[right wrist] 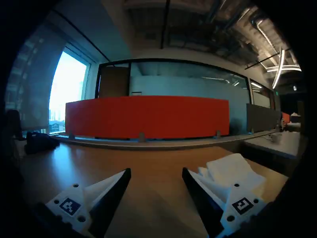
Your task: Fold towel
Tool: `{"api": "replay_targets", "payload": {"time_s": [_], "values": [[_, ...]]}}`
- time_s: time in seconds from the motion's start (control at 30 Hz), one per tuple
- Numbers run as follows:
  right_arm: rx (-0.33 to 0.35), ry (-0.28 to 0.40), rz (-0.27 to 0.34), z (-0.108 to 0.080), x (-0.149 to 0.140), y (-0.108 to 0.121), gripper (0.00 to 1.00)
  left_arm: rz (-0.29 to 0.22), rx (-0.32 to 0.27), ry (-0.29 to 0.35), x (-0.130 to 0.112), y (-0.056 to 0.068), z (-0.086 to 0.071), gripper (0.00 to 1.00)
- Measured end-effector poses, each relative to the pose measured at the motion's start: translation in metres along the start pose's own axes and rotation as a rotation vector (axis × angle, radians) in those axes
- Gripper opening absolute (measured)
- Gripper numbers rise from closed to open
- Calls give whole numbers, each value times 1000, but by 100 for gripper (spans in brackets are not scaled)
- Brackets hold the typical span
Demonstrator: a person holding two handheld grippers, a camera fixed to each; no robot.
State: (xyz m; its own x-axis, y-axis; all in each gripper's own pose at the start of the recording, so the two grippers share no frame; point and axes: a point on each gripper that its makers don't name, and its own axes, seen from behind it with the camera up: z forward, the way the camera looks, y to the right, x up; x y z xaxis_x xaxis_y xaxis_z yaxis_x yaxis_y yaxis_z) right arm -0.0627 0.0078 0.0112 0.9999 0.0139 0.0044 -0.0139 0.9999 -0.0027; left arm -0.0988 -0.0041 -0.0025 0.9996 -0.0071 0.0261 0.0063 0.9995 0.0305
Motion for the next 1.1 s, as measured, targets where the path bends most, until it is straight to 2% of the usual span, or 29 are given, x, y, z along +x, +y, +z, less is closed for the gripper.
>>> {"api": "replay_targets", "payload": {"time_s": [1.1], "values": [[15,10,1,-4,2,-3,100,0,0,0,1,0,0,96]]}}
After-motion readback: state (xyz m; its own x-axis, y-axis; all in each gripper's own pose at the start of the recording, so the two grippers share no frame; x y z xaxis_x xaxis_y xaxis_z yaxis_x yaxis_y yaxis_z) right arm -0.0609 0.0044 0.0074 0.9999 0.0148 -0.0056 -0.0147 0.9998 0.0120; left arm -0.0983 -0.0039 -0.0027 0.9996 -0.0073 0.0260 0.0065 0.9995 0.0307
